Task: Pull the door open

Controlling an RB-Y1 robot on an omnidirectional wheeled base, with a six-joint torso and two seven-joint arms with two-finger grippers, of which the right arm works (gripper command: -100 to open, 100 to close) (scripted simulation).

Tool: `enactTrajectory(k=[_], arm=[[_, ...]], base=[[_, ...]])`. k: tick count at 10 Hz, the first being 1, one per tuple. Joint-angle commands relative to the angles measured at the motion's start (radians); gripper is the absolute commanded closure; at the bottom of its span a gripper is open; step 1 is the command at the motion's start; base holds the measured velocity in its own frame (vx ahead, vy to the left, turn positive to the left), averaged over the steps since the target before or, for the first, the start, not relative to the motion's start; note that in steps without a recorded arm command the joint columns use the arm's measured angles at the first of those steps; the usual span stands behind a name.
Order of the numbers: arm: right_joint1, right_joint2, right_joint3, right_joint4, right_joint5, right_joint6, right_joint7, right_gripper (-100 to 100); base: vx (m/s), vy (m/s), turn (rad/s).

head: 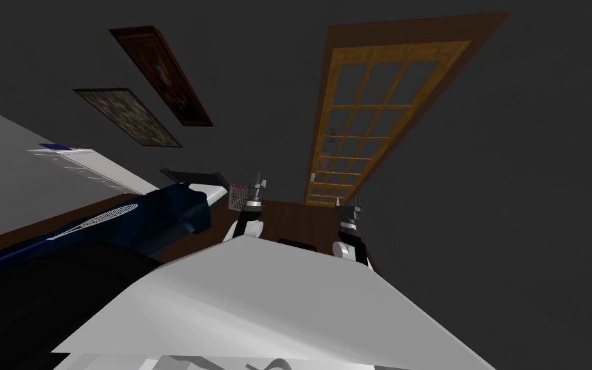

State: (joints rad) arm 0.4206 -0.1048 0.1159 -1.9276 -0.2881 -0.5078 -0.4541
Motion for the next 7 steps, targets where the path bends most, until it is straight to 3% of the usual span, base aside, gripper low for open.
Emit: enactTrajectory(k=[1, 7], arm=[[-0.016, -0.008, 0.011, 0.042, -0.022, -0.016, -0.030, -100], [-0.050, -0.046, 0.053, 0.178, -0.108, -0.077, -0.143, -100]], base=[[0.098, 0.021, 0.075], [0.104, 0.017, 0.085]])
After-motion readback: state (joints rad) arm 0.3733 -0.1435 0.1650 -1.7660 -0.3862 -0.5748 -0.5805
